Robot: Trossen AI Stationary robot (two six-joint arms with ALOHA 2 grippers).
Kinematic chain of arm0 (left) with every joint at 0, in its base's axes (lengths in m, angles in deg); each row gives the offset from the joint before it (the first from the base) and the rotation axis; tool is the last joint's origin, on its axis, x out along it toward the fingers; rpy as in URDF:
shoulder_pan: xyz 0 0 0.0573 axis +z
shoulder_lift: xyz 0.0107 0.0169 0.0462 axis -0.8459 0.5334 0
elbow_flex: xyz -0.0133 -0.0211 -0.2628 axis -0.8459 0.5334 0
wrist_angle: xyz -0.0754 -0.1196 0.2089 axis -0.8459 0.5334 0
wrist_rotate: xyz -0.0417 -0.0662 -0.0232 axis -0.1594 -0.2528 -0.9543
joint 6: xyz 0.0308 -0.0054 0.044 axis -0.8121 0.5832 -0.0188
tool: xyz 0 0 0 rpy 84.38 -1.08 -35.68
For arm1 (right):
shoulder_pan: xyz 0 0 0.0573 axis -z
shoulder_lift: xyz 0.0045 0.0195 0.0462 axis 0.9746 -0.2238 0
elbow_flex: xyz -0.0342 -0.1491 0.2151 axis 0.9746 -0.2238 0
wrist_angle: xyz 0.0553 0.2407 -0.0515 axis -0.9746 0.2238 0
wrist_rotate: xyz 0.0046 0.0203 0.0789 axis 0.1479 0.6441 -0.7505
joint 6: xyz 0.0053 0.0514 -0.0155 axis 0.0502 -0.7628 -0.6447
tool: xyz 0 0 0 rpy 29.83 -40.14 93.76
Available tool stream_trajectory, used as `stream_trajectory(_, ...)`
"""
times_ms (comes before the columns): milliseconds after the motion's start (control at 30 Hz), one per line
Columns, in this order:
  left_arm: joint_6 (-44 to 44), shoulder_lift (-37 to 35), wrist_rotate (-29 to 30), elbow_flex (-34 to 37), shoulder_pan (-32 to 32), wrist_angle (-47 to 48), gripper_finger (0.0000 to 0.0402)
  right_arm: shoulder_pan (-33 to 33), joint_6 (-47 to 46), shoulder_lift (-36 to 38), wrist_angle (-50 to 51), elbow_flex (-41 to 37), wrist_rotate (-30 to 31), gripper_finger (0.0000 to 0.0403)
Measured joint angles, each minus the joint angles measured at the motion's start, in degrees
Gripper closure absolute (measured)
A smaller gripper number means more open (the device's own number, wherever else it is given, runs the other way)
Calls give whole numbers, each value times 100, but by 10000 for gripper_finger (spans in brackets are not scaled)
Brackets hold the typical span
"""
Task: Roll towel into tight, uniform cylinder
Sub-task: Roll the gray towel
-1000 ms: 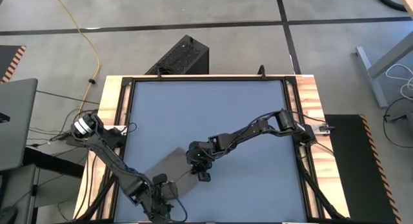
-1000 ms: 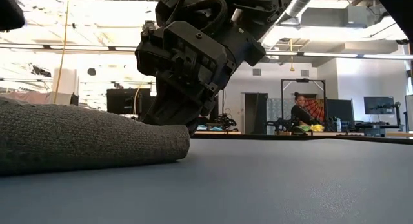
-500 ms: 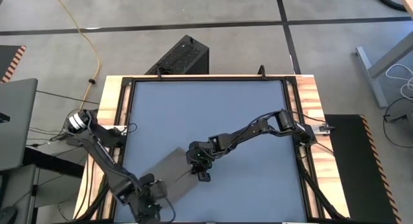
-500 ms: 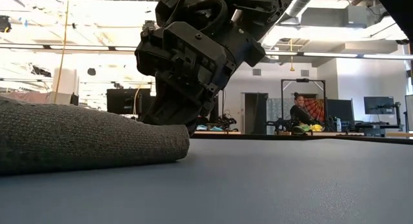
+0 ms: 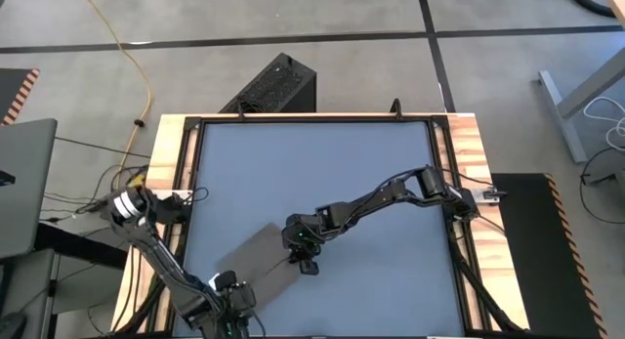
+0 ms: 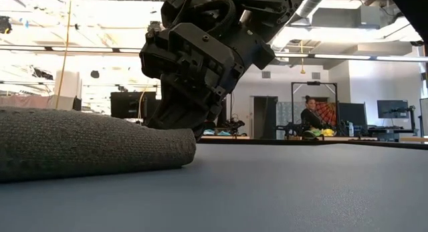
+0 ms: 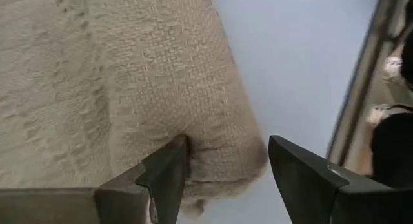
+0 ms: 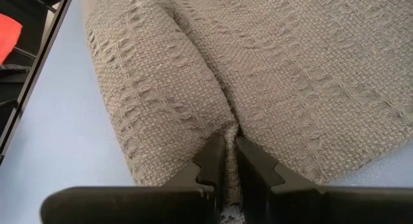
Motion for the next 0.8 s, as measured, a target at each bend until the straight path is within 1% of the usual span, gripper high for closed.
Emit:
stream_trajectory(133, 45, 267, -12, -21, 0, -113, 194, 0, 0, 0, 7, 0, 2, 341)
stream_trajectory(233, 270, 405, -3, -27, 0, -99, 194, 0, 2, 0, 5, 0, 2, 341)
stream_trajectory(433, 792, 445, 35, -27, 0, 186, 194, 40, 4, 0, 10, 2, 1, 341)
stream_trajectory(533, 912, 461, 33, -20, -11, 195, 203, 46, 3, 8, 9, 2, -56, 341)
stream_trajectory(600, 1113, 473, 45, -20, -15, 210, 222, 52, 2, 57, 20, 2, -172, 341)
stream_trajectory(667, 1338, 473, 34, -20, -33, 172, 248, 55, 13, 133, 42, 2, -219, 341)
stream_trajectory(800, 1531, 473, 179, 3, -124, -51, 322, 66, 204, 375, 311, -17, -227, 341)
